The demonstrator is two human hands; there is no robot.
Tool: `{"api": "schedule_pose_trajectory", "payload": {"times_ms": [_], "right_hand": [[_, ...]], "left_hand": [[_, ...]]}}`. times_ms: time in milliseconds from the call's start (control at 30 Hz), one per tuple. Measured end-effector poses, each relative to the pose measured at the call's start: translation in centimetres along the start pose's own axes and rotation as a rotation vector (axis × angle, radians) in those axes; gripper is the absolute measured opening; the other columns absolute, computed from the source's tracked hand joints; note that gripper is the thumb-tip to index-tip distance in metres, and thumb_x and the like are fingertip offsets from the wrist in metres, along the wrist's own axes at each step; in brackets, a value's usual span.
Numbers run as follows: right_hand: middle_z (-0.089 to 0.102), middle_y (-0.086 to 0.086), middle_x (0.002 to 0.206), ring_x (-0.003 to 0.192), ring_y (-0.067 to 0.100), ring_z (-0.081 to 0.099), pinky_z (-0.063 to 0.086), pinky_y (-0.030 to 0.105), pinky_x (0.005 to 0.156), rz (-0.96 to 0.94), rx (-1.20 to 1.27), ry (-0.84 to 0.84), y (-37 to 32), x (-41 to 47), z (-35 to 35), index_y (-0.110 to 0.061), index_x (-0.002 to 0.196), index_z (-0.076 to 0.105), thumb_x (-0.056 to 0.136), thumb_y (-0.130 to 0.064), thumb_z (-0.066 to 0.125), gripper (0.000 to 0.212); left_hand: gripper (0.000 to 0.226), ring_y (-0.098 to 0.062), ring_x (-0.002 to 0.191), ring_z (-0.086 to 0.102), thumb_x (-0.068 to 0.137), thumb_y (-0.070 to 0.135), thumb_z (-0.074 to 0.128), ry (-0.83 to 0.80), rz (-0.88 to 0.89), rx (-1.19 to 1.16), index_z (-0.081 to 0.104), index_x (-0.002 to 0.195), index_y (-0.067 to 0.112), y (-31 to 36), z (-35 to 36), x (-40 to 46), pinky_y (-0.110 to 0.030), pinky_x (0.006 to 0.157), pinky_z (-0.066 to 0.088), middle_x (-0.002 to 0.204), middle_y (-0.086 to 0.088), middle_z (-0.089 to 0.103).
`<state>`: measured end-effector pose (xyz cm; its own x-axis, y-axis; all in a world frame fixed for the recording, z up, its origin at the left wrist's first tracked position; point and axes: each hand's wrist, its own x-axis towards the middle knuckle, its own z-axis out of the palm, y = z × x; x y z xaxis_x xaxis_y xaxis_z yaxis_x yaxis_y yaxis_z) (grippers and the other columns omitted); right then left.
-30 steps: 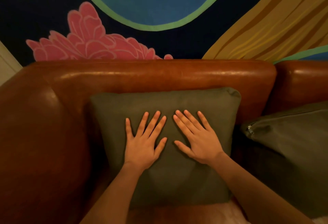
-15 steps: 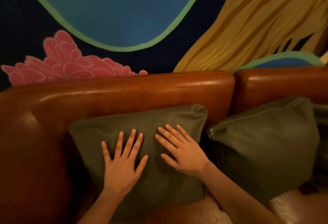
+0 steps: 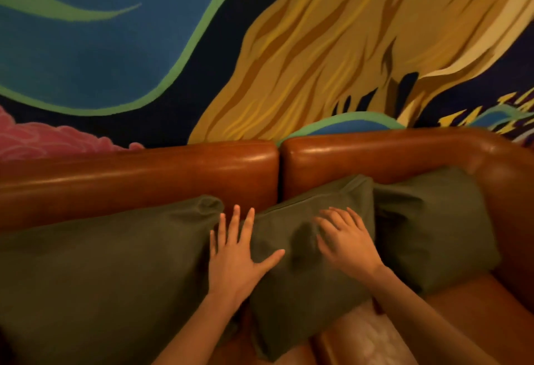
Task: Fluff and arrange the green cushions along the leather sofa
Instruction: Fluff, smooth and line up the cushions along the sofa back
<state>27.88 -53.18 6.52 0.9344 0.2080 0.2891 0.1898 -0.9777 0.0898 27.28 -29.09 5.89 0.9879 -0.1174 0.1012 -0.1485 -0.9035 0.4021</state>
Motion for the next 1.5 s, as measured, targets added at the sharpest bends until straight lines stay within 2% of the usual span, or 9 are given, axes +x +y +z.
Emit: {"api": "schedule_pose_trajectory", "payload": {"times_ms": [133, 267, 400, 567, 867, 1100, 1267, 1400, 1500], "right_hand": [[0.056, 0.004, 0.137, 0.131, 0.026, 0.049, 0.02, 0.047, 0.108, -0.114, -0.086, -0.154, 5.9, 0.6, 1.3, -0.022, 0.133, 0.057, 0.084, -0.061, 0.039, 0.066], [0.033, 0.003, 0.155, 0.144, 0.023, 0.026, 0.015, 0.048, 0.113, -0.346, 0.025, -0.134, 5.7, 1.2, 3.9, -0.017, 0.148, 0.037, 0.088, -0.064, 0.037, 0.076], [0.027, 0.002, 0.157, 0.146, 0.018, 0.022, 0.014, 0.046, 0.115, -0.488, 0.09, -0.077, 4.9, 0.9, 8.1, -0.015, 0.15, 0.031, 0.089, -0.057, 0.035, 0.075], [0.03, 0.001, 0.156, 0.145, 0.016, 0.026, 0.013, 0.044, 0.116, -0.524, 0.119, -0.019, 6.0, 2.8, 10.3, -0.016, 0.15, 0.032, 0.093, -0.055, 0.033, 0.069], [0.014, -0.007, 0.159, 0.147, 0.011, 0.014, 0.009, 0.041, 0.119, -0.331, 0.127, -0.061, 12.5, 6.3, 13.7, -0.024, 0.153, 0.016, 0.099, -0.053, 0.012, 0.061], [0.024, -0.007, 0.157, 0.144, 0.016, 0.024, 0.007, 0.046, 0.118, -0.264, 0.015, -0.054, 17.2, 6.7, 14.5, -0.022, 0.152, 0.023, 0.1, -0.05, 0.006, 0.061], [0.035, 0.01, 0.153, 0.143, 0.022, 0.024, 0.014, 0.05, 0.116, -0.291, 0.214, 0.166, 11.7, 4.0, 11.5, -0.007, 0.146, 0.035, 0.095, -0.035, 0.033, 0.059], [0.032, 0.008, 0.154, 0.145, 0.02, 0.025, 0.019, 0.05, 0.115, -0.516, 0.222, 0.082, 6.0, 1.2, 10.9, -0.008, 0.146, 0.038, 0.095, -0.038, 0.035, 0.059], [0.028, 0.004, 0.157, 0.146, 0.017, 0.023, 0.019, 0.049, 0.115, -0.544, 0.144, 0.009, 5.9, 1.7, 11.7, -0.012, 0.149, 0.033, 0.095, -0.045, 0.034, 0.062]], "left_hand": [[0.104, -0.025, 0.145, -0.013, 0.065, 0.094, 0.02, 0.048, 0.0, 0.184, 0.001, 0.149, 0.035, 3.8, 3.8, 1.2, -0.054, 0.113, -0.01, 0.158, 0.003, -0.007], [0.069, -0.027, 0.144, 0.016, 0.095, 0.06, 0.007, 0.019, 0.058, 0.226, 0.028, 0.147, 0.019, 7.7, 8.3, 0.8, -0.064, 0.109, 0.012, 0.154, -0.001, 0.032], [0.058, -0.02, 0.148, -0.001, 0.099, 0.044, 0.011, 0.111, -0.028, 0.247, 0.024, 0.148, 0.016, 8.5, 13.5, 0.1, -0.061, 0.112, 0.009, 0.154, 0.0, 0.03], [0.062, -0.023, 0.143, 0.017, 0.094, 0.051, 0.021, 0.164, -0.038, 0.326, 0.023, 0.148, 0.022, 7.1, 15.0, 2.2, -0.059, 0.112, 0.005, 0.155, 0.004, 0.029], [0.065, -0.026, 0.146, 0.005, 0.094, 0.057, 0.014, 0.226, -0.134, 0.346, 0.008, 0.151, 0.027, 3.8, 16.2, 5.5, -0.061, 0.112, -0.003, 0.158, 0.004, 0.013], [0.063, -0.027, 0.145, 0.009, 0.096, 0.055, 0.011, 0.25, -0.144, 0.395, 0.01, 0.151, 0.025, 3.1, 16.5, 5.9, -0.064, 0.111, 0.002, 0.157, 0.003, 0.016], [0.067, -0.025, 0.147, 0.003, 0.086, 0.024, 0.031, 0.359, -0.128, 0.374, 0.014, 0.15, 0.016, 7.8, 16.8, 3.2, -0.067, 0.109, 0.001, 0.155, 0.001, 0.024], [0.062, -0.018, 0.147, -0.009, 0.084, 0.031, 0.034, 0.275, -0.073, 0.325, 0.026, 0.144, 0.015, 10.4, 18.8, 1.7, -0.061, 0.111, 0.002, 0.151, 0.004, 0.028], [0.062, -0.021, 0.147, 0.005, 0.087, 0.039, 0.034, 0.206, -0.059, 0.343, 0.027, 0.144, 0.016, 8.9, 18.7, 2.0, -0.059, 0.111, 0.005, 0.152, 0.002, 0.034]]}}
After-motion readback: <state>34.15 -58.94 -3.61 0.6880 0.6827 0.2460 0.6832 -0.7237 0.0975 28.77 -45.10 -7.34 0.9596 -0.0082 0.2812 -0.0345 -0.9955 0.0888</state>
